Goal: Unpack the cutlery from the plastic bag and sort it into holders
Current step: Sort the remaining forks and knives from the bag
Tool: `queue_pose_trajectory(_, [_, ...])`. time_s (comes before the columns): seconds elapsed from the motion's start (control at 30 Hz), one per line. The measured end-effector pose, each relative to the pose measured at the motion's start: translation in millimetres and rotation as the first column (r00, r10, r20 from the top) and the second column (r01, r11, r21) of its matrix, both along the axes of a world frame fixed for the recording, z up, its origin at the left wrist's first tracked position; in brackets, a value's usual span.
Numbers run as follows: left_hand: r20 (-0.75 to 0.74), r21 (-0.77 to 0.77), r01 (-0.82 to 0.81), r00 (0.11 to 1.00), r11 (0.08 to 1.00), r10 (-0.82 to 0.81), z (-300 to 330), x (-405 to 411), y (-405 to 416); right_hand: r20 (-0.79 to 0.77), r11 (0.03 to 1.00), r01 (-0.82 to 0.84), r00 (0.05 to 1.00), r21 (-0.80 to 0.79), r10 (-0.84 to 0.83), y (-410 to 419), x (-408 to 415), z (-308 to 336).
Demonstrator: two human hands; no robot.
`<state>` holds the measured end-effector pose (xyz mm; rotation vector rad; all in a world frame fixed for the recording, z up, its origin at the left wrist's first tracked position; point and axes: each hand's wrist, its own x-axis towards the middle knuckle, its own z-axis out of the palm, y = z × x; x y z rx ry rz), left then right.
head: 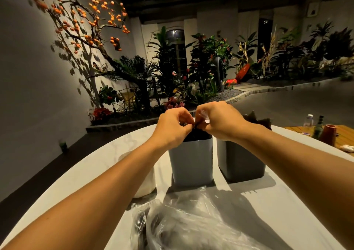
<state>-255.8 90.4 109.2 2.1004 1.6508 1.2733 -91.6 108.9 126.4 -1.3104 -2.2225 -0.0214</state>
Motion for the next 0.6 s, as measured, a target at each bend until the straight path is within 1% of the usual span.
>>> queue_pose_trajectory(0.07, [-0.041,-0.004,-0.004,0.999,1.000,0.003,-3,-1,-1,-0.001,0.998,0.016,1.000,-0.066,-0.016,0,-2,4])
queue_pose_trajectory(0.17, [-0.087,-0.004,0.005,0.996,1.000,-0.005,-1,-1,-3,-0.017,0.969,-0.030,1.000,-0.245,0.026,-2,0,15])
queue_pose_trajectory(0.2, [-0.083,-0.010,0.006,0.997,1.000,-0.006,1,-2,-5,-0.033,0.953,-0.051,0.999,-0.299,0.043,-4,1,18])
queue_pose_trajectory(0.27, [-0.045,-0.003,-0.008,0.999,1.000,0.008,5,-4,-10,-0.123,0.928,-0.096,0.991,-0.360,0.055,-6,3,23])
queue_pose_trajectory(0.33, [-0.005,0.005,-0.017,1.000,1.000,0.017,10,-5,-17,-0.307,0.920,-0.146,0.951,-0.364,0.029,-12,2,26])
queue_pose_trajectory(0.37, [0.016,0.007,-0.018,1.000,1.000,0.017,12,-5,-21,-0.414,0.910,-0.175,0.910,-0.376,0.004,-18,1,28])
queue_pose_trajectory(0.43, [0.059,0.008,-0.019,0.998,1.000,0.018,16,-3,-30,-0.556,0.893,-0.241,0.831,-0.380,-0.012,-29,-6,30])
queue_pose_trajectory(0.53, [0.101,0.006,-0.011,0.995,1.000,0.010,22,1,-47,-0.664,0.879,-0.363,0.744,-0.309,0.074,-45,-22,28])
queue_pose_trajectory(0.6, [0.110,-0.022,-0.004,0.994,1.000,0.006,23,2,-60,-0.702,0.883,-0.386,0.706,-0.267,0.096,-54,-32,26])
